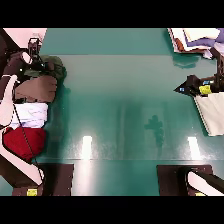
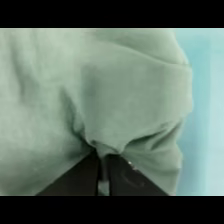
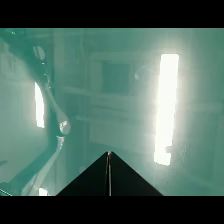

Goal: Fold the shirts.

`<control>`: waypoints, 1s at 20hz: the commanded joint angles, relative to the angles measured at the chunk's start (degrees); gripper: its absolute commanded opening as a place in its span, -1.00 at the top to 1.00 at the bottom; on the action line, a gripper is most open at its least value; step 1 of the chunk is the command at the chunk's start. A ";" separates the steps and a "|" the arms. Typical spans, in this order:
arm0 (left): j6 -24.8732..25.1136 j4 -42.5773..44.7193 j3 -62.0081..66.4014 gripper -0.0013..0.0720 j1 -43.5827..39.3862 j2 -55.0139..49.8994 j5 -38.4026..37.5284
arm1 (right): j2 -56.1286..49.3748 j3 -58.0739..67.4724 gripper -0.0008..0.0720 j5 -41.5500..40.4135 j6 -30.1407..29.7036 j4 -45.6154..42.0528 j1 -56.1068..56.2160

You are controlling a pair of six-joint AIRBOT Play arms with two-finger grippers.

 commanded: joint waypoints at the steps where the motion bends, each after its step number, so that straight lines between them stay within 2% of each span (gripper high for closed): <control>1: -1.27 -0.15 9.25 0.90 0.04 1.42 -11.39 | 0.04 0.59 0.93 -1.70 0.02 0.52 0.04; 4: -1.70 -0.11 16.98 0.91 -1.46 9.84 -13.09 | 0.00 6.84 0.93 -2.21 0.00 0.48 0.04; 7: -1.70 -0.11 18.45 0.90 -5.20 23.10 -14.43 | 0.00 16.11 0.93 -4.20 0.00 0.22 -0.07; 12: -1.75 -0.13 18.21 0.90 -15.56 39.45 -25.09 | 0.00 27.63 0.93 -6.86 -0.02 0.00 -0.07; 16: -3.82 -0.17 15.06 0.90 -26.38 40.92 -34.45 | 0.00 32.06 0.93 -5.79 -0.02 0.02 -0.07; 20: -4.83 -0.46 1.27 0.90 -37.31 38.40 -32.92 | 0.04 33.27 0.93 -3.28 -0.02 0.04 -0.07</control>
